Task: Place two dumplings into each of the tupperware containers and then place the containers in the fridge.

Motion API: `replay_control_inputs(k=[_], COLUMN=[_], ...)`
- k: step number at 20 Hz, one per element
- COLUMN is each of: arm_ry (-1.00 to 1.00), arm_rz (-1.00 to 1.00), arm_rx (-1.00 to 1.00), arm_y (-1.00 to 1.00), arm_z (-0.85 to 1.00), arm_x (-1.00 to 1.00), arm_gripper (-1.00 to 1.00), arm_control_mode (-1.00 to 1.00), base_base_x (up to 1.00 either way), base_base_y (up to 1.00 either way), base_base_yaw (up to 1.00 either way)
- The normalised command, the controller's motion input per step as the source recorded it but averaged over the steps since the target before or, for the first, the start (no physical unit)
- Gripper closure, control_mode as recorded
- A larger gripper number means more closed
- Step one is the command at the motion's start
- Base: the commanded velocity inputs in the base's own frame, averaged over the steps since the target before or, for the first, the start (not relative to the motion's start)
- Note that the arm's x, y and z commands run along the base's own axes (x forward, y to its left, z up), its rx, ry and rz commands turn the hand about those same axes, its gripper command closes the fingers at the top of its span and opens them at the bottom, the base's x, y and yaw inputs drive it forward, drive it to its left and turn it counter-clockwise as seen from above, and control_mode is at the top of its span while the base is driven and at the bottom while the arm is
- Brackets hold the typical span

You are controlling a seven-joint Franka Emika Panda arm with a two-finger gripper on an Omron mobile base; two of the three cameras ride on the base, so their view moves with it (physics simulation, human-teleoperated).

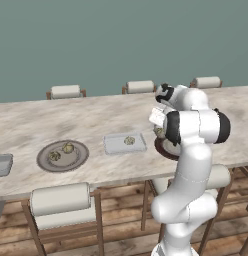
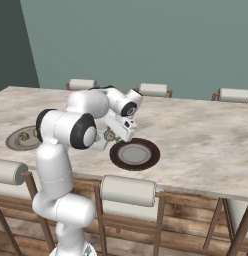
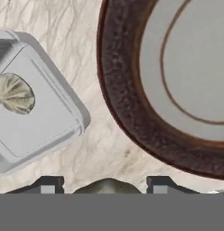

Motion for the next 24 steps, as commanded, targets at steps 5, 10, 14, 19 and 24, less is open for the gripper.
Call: replay_control_inputs(k=[5, 10, 14, 19, 24], arm_ry=[0.18, 0.19, 0.25, 0.31, 0.30], arm_rz=[-0.16, -0.20, -0.22, -0.18, -0.11], arm_rx=[-0.02, -0.03, -0.04, 0.00, -0.05], arm_y=[1.00, 0.94, 0.61, 0.11, 0.00], arm_z=[0.01, 0.00, 0.00, -0.11, -0.52], arm_x=[0.15, 0.51, 0.91, 0.92, 0.37], arm_gripper=[1.00, 1.00, 1.00, 1.00, 1.00], arm_control_mode=[-1.00, -1.00, -1.00, -1.00, -1.00], base_base_x=[0.00, 0.00, 0.00, 0.00, 0.00], base_base_y=[0.00, 0.00, 0.00, 0.00, 0.00], base_base_yaw=[0.00, 0.00, 0.00, 0.00, 0.00])
